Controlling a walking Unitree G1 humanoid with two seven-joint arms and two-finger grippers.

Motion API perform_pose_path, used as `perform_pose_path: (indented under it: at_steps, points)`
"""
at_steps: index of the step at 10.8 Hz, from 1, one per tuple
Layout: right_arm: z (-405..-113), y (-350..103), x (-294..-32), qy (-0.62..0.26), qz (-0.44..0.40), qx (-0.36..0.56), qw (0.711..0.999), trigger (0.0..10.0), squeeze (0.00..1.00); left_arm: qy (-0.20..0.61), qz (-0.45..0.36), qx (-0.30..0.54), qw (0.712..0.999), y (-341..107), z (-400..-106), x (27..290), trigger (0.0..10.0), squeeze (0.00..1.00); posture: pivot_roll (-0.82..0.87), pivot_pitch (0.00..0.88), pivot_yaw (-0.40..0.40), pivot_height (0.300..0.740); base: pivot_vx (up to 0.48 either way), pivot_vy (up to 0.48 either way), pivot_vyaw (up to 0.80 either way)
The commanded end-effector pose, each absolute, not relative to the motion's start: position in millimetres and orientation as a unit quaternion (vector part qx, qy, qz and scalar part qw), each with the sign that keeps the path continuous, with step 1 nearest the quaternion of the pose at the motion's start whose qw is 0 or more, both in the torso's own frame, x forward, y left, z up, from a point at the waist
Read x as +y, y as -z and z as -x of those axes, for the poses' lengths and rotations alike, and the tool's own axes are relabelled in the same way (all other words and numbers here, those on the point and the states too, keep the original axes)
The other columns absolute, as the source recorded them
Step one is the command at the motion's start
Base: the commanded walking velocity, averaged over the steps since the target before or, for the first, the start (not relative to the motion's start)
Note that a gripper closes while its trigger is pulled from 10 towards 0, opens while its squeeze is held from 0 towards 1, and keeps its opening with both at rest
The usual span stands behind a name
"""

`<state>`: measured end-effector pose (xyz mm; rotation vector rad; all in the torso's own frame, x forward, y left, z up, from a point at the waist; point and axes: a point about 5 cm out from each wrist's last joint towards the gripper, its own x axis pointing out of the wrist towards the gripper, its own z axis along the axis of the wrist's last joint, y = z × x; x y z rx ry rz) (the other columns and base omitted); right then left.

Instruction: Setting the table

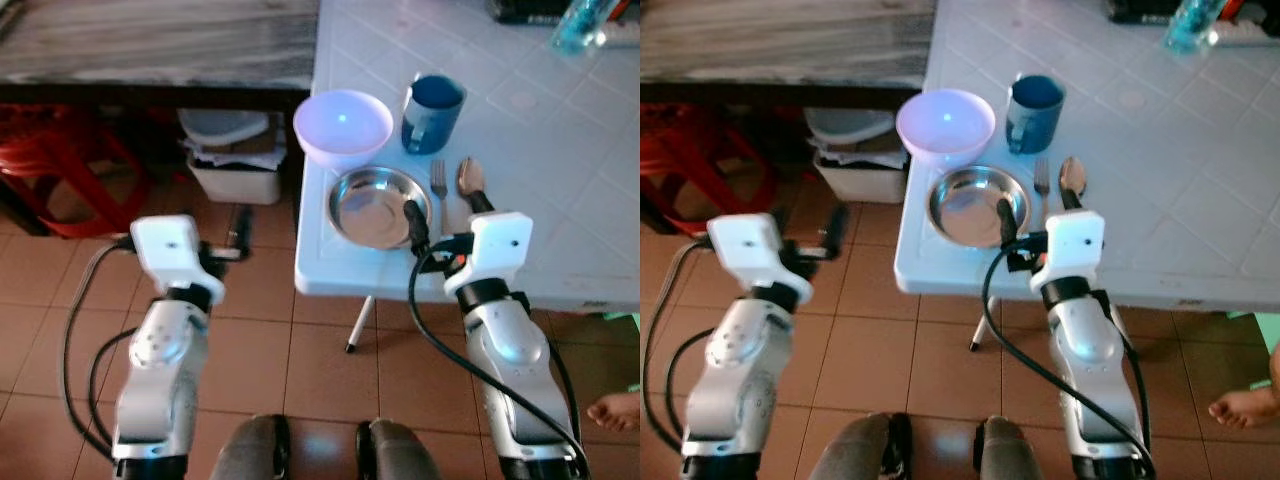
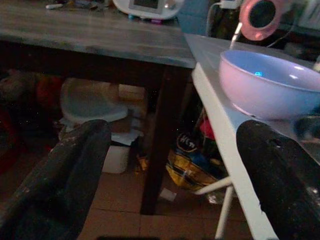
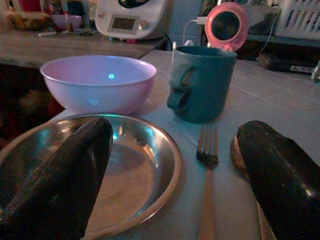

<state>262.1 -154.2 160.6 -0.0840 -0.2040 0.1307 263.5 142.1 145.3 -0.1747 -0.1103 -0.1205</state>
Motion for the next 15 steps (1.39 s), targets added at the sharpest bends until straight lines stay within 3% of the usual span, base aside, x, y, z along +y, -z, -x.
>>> perform_pose_path:
  at_steps: [1,3,4,6,7,15]
  points:
    - [-261,-162,-161,-0.059,0.044,-0.101,0.992,10.0,0.0,0.054,0.082,-0.046,0.994,-141,-259,147,10.0,0.0,-0.06,0.195,0.033,0.74,0.0,0.0,0.0]
    - [-261,-161,-171,-0.047,0.045,-0.091,0.994,10.0,0.0,0.059,0.076,-0.042,0.994,-140,-257,148,10.0,0.0,-0.05,0.208,0.034,0.74,0.0,0.0,0.0]
    - [-261,-158,-175,-0.045,0.029,-0.08,0.995,10.0,1.0,0.059,0.074,-0.038,0.995,-139,-257,150,10.0,0.0,-0.05,0.214,0.039,0.74,0.0,0.0,0.0]
    - [-266,-162,-172,-0.059,0.015,-0.079,0.995,10.0,1.0,0.065,0.072,-0.037,0.995,-139,-256,149,10.0,0.0,-0.04,0.227,0.047,0.74,0.0,0.0,0.0]
    - [-273,-161,-174,-0.046,-0.014,-0.063,0.997,10.0,0.0,0.067,0.067,-0.032,0.995,-138,-255,151,10.0,0.0,-0.04,0.237,0.054,0.74,0.0,0.0,0.0]
    - [-286,-159,-143,-0.095,-0.08,-0.023,0.992,10.0,0.0,0.073,0.059,-0.021,0.995,-137,-250,152,10.0,0.0,-0.02,0.267,0.057,0.74,0.0,0.0,0.0]
